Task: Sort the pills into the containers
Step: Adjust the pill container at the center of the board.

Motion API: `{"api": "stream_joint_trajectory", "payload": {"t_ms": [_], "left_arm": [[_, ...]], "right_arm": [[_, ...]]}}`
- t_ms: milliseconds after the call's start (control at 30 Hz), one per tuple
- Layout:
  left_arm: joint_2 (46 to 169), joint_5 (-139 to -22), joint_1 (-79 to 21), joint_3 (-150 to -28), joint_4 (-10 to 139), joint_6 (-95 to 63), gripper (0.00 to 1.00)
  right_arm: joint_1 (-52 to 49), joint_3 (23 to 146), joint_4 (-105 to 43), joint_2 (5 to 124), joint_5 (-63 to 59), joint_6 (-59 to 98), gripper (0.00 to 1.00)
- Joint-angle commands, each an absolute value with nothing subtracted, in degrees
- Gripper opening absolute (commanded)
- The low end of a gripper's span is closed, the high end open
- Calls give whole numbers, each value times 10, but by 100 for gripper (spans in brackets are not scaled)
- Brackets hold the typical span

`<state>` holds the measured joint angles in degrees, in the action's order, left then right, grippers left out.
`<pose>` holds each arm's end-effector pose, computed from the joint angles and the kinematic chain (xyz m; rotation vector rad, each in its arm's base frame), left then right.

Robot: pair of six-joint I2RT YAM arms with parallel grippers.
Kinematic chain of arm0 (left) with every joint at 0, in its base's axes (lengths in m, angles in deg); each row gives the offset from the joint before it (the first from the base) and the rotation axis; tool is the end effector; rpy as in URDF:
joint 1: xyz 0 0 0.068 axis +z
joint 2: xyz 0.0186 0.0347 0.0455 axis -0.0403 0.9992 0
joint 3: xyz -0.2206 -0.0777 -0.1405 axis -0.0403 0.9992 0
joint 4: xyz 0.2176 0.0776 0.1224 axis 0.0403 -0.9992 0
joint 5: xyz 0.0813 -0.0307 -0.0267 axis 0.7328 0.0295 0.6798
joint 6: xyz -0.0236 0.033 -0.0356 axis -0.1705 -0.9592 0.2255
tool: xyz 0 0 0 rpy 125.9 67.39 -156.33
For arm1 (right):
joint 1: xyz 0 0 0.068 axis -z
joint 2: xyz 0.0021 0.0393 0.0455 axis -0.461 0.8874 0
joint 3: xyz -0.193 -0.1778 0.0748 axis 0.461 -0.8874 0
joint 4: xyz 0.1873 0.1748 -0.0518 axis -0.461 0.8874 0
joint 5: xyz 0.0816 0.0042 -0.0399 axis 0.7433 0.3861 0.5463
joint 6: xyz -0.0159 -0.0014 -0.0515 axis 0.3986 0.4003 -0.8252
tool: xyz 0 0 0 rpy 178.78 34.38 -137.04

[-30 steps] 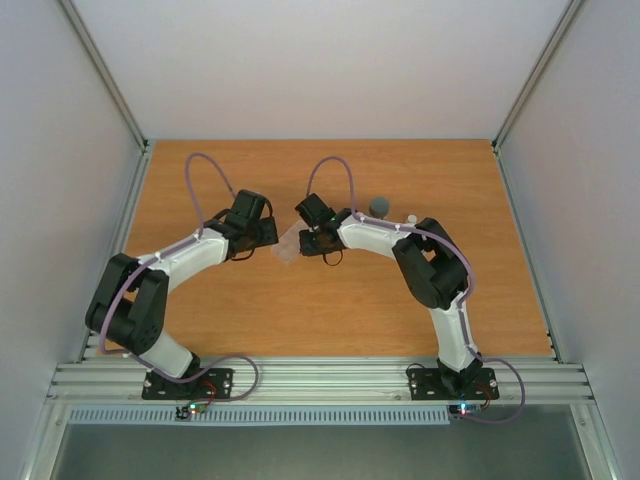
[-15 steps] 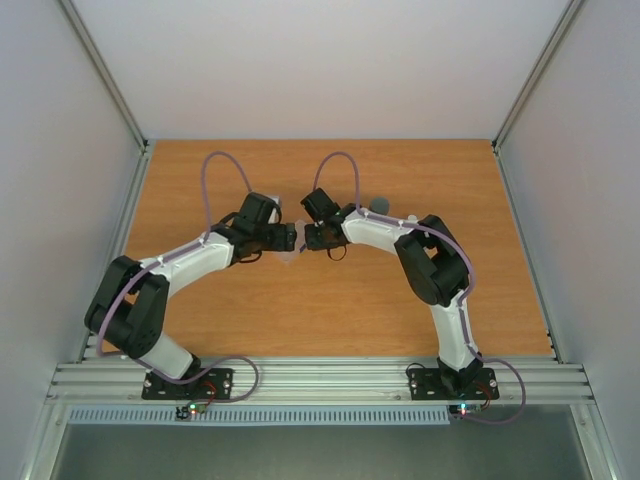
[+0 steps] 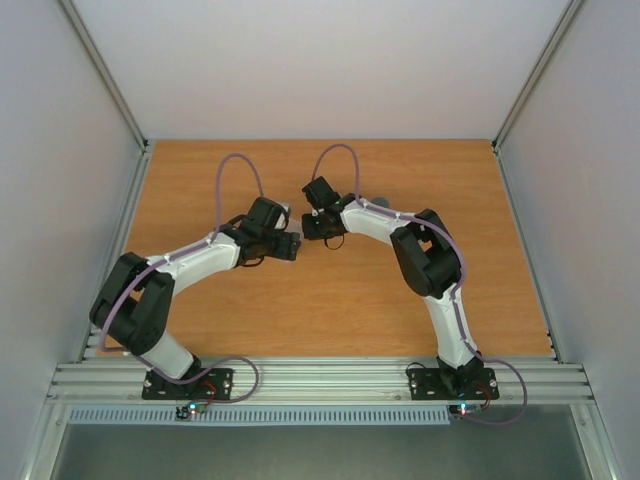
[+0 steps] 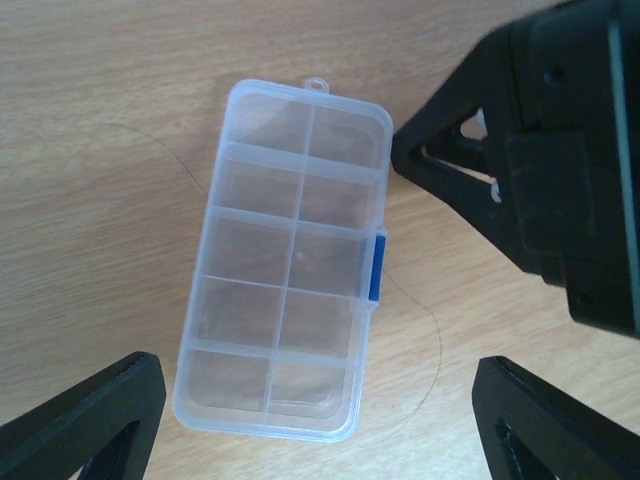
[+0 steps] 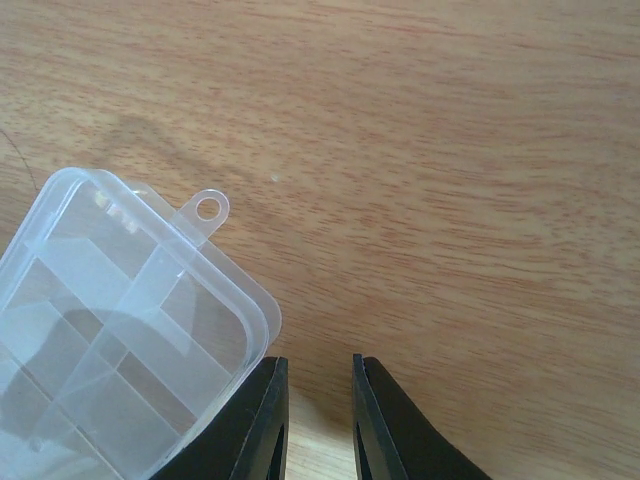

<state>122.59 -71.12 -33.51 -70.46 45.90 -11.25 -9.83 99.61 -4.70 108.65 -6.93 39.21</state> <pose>0.2735 -0.1650 0.1906 0.3309 2.5097 -0.3145 0.3650 0.2802 0.1435 -0.2778 2.6953 0.4252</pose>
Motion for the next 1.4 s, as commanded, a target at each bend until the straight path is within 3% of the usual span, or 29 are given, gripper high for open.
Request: {"api": "stream_joint_trajectory", "payload": {"t_ms": [0, 1367], "left_arm": [[1246, -700, -344, -711, 442, -133, 86], [1346, -602, -378, -751, 436, -97, 84]], "right_arm": [[-97, 1017, -34, 1101, -50, 381, 20], [-77, 982, -39, 1083, -15, 363, 20]]}}
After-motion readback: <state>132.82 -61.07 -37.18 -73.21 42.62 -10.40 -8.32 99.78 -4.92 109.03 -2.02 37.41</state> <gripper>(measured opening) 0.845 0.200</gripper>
